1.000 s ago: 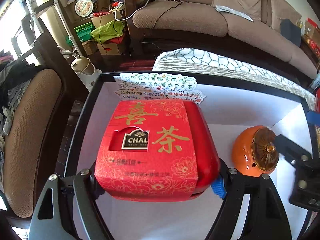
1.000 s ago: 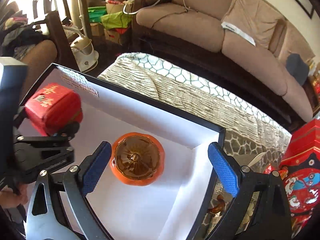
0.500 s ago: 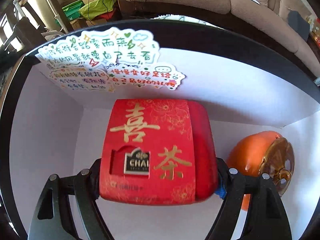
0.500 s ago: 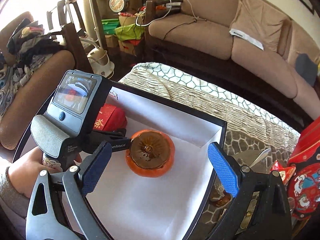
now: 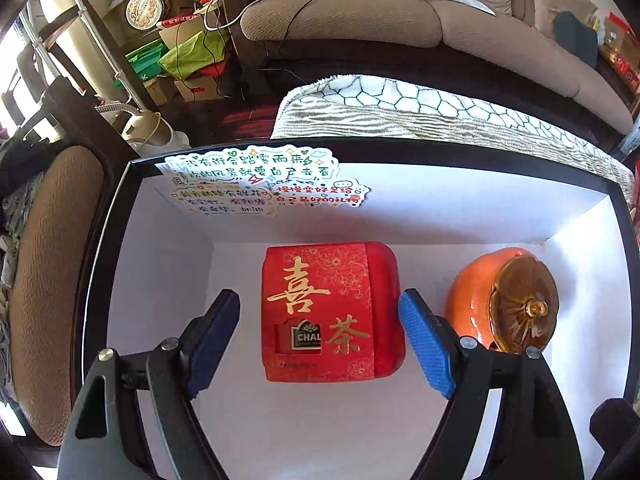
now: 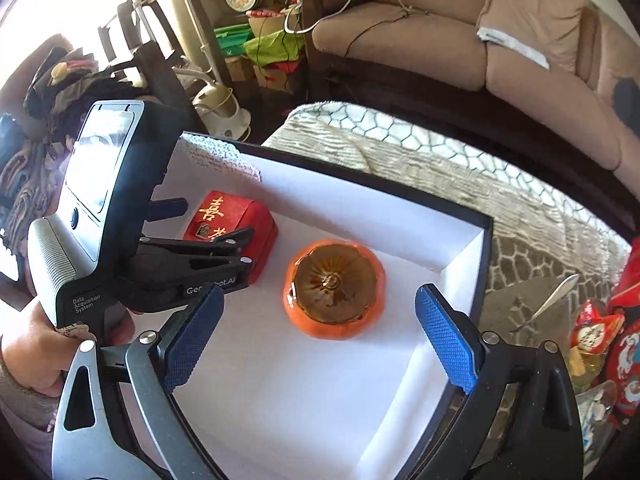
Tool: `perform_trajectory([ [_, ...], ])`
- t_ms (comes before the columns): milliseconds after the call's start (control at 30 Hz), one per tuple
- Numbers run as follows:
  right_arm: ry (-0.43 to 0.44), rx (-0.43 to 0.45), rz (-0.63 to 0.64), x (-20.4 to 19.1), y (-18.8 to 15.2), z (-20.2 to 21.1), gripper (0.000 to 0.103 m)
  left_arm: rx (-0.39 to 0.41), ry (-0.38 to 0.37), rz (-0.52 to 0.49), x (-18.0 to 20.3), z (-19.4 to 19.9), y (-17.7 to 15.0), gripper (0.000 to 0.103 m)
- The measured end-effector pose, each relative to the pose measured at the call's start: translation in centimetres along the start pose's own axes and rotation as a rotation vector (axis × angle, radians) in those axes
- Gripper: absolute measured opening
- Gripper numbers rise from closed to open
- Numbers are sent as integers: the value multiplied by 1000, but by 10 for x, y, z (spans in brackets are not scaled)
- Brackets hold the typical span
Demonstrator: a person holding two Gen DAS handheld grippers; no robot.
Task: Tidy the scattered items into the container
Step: 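Lower the pumpkin jar into the box and open the right gripper, then lower the tea tin into the box beside the jar with the left gripper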
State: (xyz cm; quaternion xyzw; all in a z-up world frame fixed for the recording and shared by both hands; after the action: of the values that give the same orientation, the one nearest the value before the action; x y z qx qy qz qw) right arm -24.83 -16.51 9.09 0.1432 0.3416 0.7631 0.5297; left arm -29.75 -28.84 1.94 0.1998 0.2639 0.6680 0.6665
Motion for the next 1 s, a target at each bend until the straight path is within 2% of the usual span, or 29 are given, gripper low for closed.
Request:
perform_trajectory([
  [200,-19,-115,-144,17,-12,-37,90,-8,-31,17,0,-6,5,83],
  [233,-9,-107,-171,20,-10,-36,87,-6,-38,31,-2,-7,5,82],
  [267,-17,-88,-174,24,-7,-32,78,-4,-54,44,-3,-8,4,82],
  [333,-63,-29,-145,30,3,-17,78,-19,-84,51,-1,-12,0,82],
  [433,-94,40,-93,35,16,7,79,-18,-61,15,4,-15,-2,82],
  [567,-98,43,-63,36,18,24,80,-17,-68,3,11,-15,-3,82],
  [733,-89,24,-51,34,7,26,80,-32,-75,11,33,-9,-6,82],
  [833,-90,18,-40,34,-1,27,80,-28,-18,18,41,-8,-4,82],
  [1000,-100,16,-26,40,-5,32,80,-38,-2,91,39,-9,-5,82],
])
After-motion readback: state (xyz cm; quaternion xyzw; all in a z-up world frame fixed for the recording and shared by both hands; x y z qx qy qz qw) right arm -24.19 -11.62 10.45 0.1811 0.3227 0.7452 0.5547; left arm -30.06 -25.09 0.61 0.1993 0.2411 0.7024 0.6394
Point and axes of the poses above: each gripper's, at about its wrist camera, not at the fingertips, and z roughly against the way its jaws point, x to its right, y to its top, the point moved 6 cm from there along -z, roughly the way its jaws point, and after that the axes turned 15 degrees about x, right-handed, at the moved point
